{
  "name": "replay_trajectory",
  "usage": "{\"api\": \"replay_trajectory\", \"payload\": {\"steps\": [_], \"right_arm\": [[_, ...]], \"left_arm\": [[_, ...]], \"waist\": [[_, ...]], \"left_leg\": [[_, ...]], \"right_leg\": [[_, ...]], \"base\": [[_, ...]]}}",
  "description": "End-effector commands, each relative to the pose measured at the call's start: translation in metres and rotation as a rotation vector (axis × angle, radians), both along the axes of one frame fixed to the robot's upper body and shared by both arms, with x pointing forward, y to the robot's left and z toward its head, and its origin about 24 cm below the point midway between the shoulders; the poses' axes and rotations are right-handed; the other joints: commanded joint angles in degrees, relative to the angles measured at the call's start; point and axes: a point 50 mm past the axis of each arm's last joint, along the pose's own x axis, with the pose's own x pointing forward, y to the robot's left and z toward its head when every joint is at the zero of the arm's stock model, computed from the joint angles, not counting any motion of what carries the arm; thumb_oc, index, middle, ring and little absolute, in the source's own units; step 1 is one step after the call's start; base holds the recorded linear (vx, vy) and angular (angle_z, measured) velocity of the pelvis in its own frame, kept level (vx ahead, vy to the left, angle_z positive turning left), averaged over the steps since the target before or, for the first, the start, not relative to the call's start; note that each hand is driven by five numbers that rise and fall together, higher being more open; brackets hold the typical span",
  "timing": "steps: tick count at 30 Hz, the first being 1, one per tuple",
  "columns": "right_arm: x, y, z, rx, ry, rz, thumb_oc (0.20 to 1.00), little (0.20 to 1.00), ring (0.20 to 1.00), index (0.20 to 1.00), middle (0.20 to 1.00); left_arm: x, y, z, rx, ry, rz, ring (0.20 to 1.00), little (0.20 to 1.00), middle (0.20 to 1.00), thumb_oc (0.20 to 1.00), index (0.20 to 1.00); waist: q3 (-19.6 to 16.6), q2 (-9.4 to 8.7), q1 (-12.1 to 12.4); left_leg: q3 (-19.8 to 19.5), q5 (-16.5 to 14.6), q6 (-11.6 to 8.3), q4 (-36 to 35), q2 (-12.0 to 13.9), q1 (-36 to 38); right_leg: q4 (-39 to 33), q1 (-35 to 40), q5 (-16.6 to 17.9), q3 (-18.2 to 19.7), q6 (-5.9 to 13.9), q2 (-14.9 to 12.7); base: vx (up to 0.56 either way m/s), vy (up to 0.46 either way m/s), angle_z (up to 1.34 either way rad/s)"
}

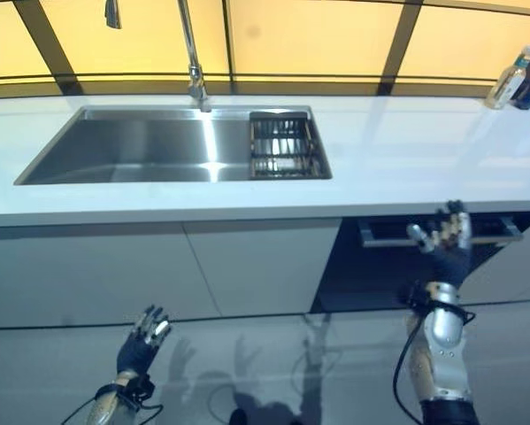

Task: Pick up plates and place into dishwasher.

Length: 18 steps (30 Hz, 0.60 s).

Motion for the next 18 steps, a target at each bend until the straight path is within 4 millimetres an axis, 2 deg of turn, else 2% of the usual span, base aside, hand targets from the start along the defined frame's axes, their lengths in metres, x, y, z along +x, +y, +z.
{"api": "replay_trajectory", "payload": {"steps": [1, 5, 8, 10, 12, 14, 18], "right_arm": [[-0.006, 0.027, 0.008, 0.103, -0.105, 0.234, 1.000, 1.000, 1.000, 1.000, 1.000], [-0.015, 0.053, -0.018, 0.285, -0.037, 0.397, 1.000, 1.000, 1.000, 1.000, 1.000], [-0.014, 0.065, -0.030, 0.300, 0.026, 0.445, 1.000, 1.000, 1.000, 1.000, 1.000], [-0.012, 0.069, -0.034, 0.297, 0.048, 0.474, 1.000, 1.000, 1.000, 1.000, 1.000], [-0.011, 0.081, -0.050, 0.270, 0.147, 0.501, 1.000, 1.000, 1.000, 1.000, 1.000], [-0.010, 0.085, -0.057, 0.262, 0.199, 0.513, 1.000, 1.000, 1.000, 1.000, 1.000], [-0.016, 0.085, -0.066, 0.296, 0.225, 0.531, 1.000, 1.000, 1.000, 1.000, 1.000]], "left_arm": [[0.018, 0.001, 0.038, 0.036, -0.174, -0.025, 1.000, 1.000, 1.000, 1.000, 1.000], [0.022, -0.007, 0.054, 0.060, -0.253, -0.102, 1.000, 1.000, 1.000, 1.000, 1.000], [0.025, -0.014, 0.061, 0.033, -0.281, -0.136, 1.000, 1.000, 1.000, 1.000, 1.000], [0.026, -0.014, 0.061, 0.028, -0.288, -0.138, 1.000, 1.000, 1.000, 1.000, 1.000], [0.028, -0.014, 0.056, 0.030, -0.253, -0.110, 1.000, 1.000, 1.000, 1.000, 1.000], [0.030, -0.013, 0.054, 0.037, -0.239, -0.091, 1.000, 1.000, 1.000, 1.000, 1.000], [0.026, -0.010, 0.050, 0.046, -0.220, -0.078, 1.000, 1.000, 1.000, 1.000, 1.000]], "waist": [[-1.55, -1.10, -0.92], [-1.37, -0.81, -1.48], [-1.05, -0.50, -1.39], [-0.91, -0.38, -1.29], [-0.90, -0.30, -1.02], [-0.97, -0.34, -0.81], [-1.25, -0.57, -0.45]], "left_leg": [[1.32, -4.26, -0.71, 2.65, 2.51, -1.51], [1.70, -4.35, -0.75, 3.14, 2.64, -1.66], [1.63, -4.51, -0.82, 3.53, 2.63, -1.61], [1.59, -4.50, -0.86, 3.56, 2.64, -1.54], [1.30, -4.55, -1.07, 3.58, 2.65, -1.23], [1.22, -4.37, -1.09, 3.19, 2.69, -0.90], [0.92, -4.26, -1.18, 3.30, 2.65, -1.16]], "right_leg": [[0.50, -1.75, 2.18, -0.55, 3.10, -1.76], [0.85, -2.07, 1.87, -0.29, 2.99, -1.57], [1.22, -2.02, 1.49, -0.48, 2.92, -1.55], [1.25, -1.93, 1.41, -0.64, 2.85, -1.56], [1.29, -1.52, 1.15, -1.13, 2.75, -1.64], [1.05, -1.17, 1.11, -1.40, 2.66, -1.67], [0.88, -1.02, 0.97, -1.82, 2.54, -1.71]], "base": [[-0.02, 0.009, -0.03], [0.00, 0.000, 0.00], [-0.02, 0.011, -0.04], [-0.03, 0.014, -0.13], [-0.02, 0.009, -0.08], [0.00, 0.000, 0.00], [0.00, 0.000, 0.00]]}}
